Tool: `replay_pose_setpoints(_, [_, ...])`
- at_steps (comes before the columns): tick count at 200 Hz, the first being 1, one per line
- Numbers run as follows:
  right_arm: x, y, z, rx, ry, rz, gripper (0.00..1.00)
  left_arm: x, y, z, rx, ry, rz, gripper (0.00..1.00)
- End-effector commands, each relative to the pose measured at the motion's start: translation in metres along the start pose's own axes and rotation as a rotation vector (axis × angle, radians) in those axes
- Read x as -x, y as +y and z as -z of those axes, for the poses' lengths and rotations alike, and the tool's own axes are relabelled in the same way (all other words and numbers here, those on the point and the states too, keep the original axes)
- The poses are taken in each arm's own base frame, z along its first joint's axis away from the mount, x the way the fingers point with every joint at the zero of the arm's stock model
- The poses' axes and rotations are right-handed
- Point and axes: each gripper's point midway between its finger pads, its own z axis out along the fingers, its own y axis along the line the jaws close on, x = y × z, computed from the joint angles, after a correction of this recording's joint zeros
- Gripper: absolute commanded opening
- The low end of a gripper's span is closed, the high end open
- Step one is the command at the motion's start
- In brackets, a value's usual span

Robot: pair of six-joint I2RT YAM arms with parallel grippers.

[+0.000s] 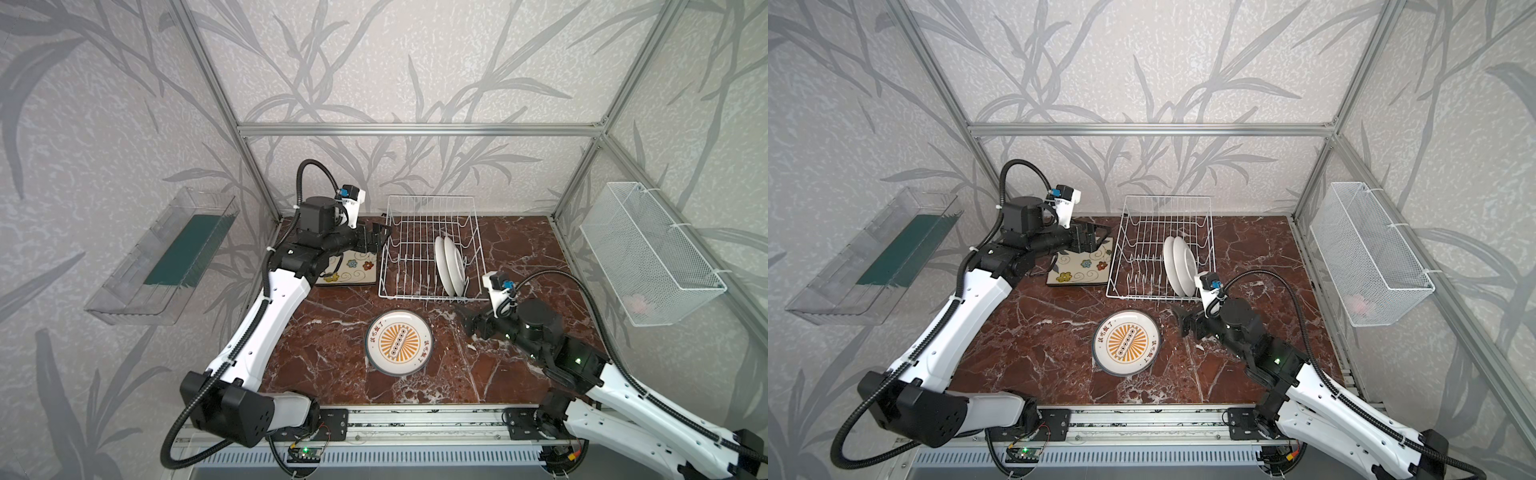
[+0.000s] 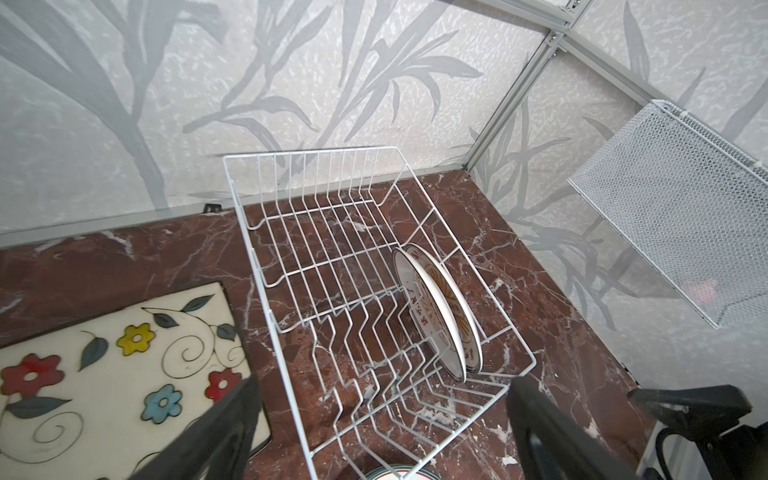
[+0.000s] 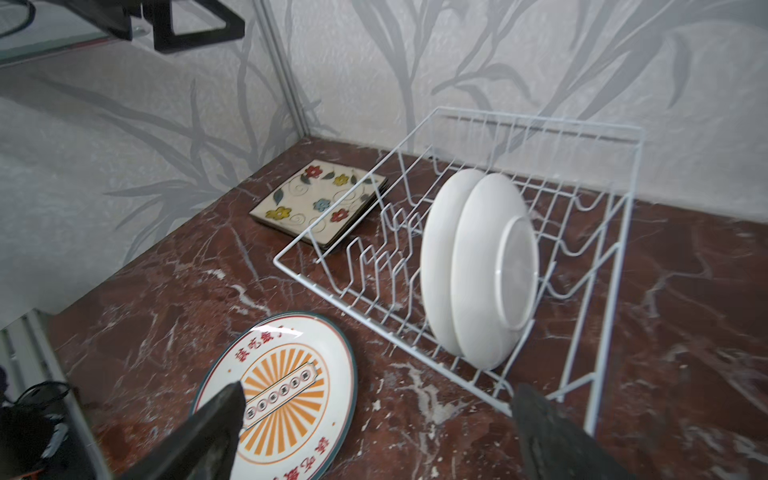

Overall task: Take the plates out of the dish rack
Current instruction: 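Open the right gripper and withdraw it from the stacked plates, then move the left gripper over the rack to the next standing plate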

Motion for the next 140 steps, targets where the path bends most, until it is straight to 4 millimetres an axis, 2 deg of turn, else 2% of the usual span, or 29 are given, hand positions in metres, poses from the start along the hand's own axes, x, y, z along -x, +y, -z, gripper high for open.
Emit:
replay_pose_setpoints(1, [0.009,-0.035,0.008,-0.13,-0.01,0.05,0.99,-0.008,-0.015,-0.018,-0.036,0.059,0.037,0.88])
replay_pose_setpoints(21, [0.017,-0.057,0.014,-0.167,0.019,-0.008,0.99,-0.025,-0.025,-0.042,-0.032,0.149,0.027,0.84])
replay_pose_setpoints(52, [0.022,-0.074,0.017,-0.181,0.074,-0.054,0.99,-0.05,-0.034,-0.079,-0.077,0.262,0.129,0.76])
replay_pose_setpoints(115, [0.016,-0.086,0.008,-0.203,0.152,-0.076,0.99,-0.093,-0.029,-0.139,-0.089,0.37,0.379,0.63])
replay_pose_setpoints(140, [0.012,-0.093,0.008,-0.229,0.16,-0.081,0.99,-0.1,-0.042,-0.157,-0.178,0.384,0.462,0.6])
